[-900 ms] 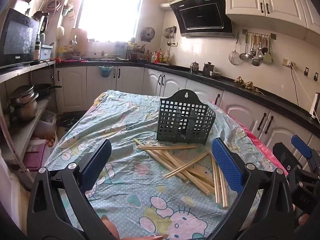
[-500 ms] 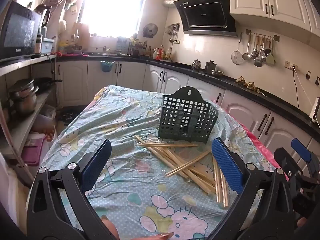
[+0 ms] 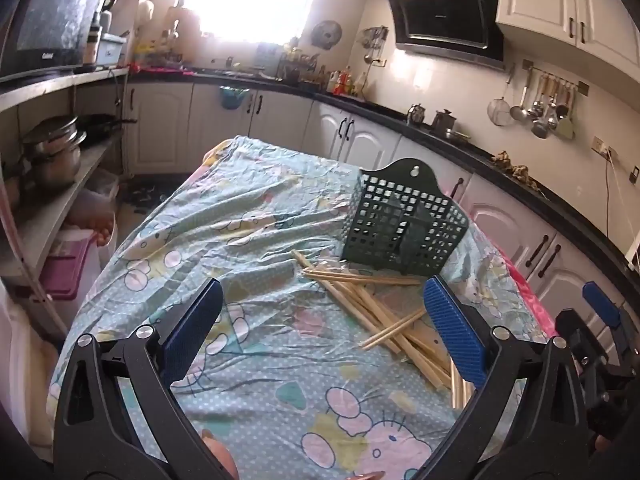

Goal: Organize utensils

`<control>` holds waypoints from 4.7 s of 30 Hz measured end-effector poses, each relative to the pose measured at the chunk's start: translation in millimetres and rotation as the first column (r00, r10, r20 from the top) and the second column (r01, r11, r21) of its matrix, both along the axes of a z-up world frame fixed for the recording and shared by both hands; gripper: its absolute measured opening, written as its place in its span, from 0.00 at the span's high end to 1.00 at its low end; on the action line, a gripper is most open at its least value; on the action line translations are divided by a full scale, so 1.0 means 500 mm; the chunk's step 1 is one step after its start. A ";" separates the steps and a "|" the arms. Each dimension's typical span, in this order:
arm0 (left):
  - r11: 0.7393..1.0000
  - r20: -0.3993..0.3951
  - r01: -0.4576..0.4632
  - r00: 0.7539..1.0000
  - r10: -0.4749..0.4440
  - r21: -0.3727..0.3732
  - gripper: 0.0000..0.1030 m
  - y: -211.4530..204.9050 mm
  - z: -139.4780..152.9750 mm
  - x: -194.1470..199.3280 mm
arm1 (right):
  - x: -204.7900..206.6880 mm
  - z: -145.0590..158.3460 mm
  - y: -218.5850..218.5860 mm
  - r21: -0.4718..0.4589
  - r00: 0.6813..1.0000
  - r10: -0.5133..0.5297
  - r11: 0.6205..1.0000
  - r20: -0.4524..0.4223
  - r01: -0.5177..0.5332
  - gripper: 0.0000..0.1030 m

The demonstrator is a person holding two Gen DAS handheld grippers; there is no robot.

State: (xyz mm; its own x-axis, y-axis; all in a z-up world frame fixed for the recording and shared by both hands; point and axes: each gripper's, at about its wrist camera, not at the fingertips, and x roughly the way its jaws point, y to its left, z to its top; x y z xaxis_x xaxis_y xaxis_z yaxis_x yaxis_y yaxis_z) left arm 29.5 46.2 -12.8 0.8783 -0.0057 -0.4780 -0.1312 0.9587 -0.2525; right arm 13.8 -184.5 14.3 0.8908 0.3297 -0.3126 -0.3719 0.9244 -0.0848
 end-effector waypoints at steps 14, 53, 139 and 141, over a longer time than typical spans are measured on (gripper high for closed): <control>0.999 -0.002 -0.026 1.000 0.026 -0.018 0.10 0.039 0.034 0.066 | 0.095 0.019 0.001 -0.015 0.997 0.015 1.000 -0.071 -0.016 0.06; 0.940 -0.266 0.083 0.947 -0.177 -0.332 0.42 0.101 -0.158 0.279 | 0.434 -0.189 0.018 -0.148 0.827 -0.002 0.984 -0.562 -0.098 0.59; 0.914 0.011 0.402 0.915 -0.403 0.047 0.97 -0.034 0.330 0.328 | 0.486 0.352 -0.038 0.276 0.988 0.127 0.950 0.089 -0.147 0.98; 0.914 -0.003 0.402 0.915 -0.403 0.042 0.97 -0.039 0.316 0.337 | 0.495 0.336 -0.032 0.275 0.989 0.125 0.951 0.079 -0.143 0.98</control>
